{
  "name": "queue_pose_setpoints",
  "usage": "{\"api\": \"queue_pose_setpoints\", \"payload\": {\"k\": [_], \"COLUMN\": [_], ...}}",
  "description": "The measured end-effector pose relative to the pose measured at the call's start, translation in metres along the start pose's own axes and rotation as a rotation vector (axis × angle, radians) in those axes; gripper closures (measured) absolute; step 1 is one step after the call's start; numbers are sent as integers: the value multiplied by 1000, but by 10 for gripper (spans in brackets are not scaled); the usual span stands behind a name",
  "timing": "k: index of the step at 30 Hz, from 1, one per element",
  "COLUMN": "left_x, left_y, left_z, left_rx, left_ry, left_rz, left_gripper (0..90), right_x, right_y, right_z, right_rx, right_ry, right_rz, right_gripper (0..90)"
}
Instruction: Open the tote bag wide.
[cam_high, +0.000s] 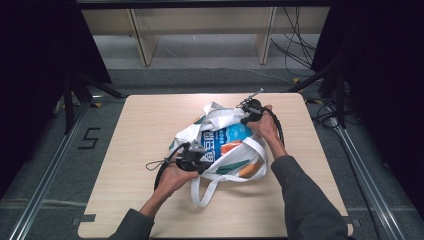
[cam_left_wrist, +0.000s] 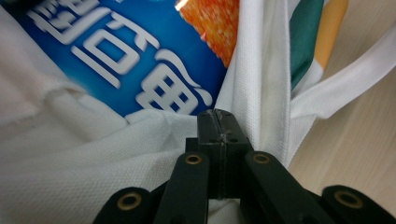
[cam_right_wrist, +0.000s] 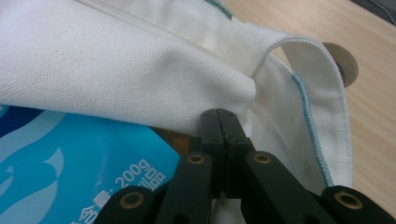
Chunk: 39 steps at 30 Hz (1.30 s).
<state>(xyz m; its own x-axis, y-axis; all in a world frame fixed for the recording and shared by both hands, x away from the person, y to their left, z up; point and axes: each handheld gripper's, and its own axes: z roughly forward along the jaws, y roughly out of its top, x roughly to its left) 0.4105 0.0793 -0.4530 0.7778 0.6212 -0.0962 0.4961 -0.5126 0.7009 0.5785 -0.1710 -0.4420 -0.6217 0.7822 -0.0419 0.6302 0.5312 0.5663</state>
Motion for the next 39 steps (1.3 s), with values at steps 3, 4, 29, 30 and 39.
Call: {"api": "queue_pose_setpoints", "payload": {"k": [3, 4, 29, 30, 39], "left_x": [7, 8, 72, 75, 99], "left_y": [14, 19, 88, 86, 76], "left_z": [-14, -15, 40, 40, 42], "left_rx": [-46, -61, 8, 18, 56], "left_ry": [4, 11, 210, 227, 307], "left_rz": [-1, -18, -154, -145, -169], "left_gripper": [884, 884, 893, 894, 895], "right_x": [4, 3, 50, 52, 57], "right_y": [3, 3, -75, -81, -114], "right_z": [-22, -28, -83, -81, -75], "right_rx": [-44, -62, -67, -61, -48], "right_ry": [23, 37, 199, 201, 205], "right_rz": [7, 3, -207, -208, -209], "right_gripper": [900, 900, 900, 900, 900]}}
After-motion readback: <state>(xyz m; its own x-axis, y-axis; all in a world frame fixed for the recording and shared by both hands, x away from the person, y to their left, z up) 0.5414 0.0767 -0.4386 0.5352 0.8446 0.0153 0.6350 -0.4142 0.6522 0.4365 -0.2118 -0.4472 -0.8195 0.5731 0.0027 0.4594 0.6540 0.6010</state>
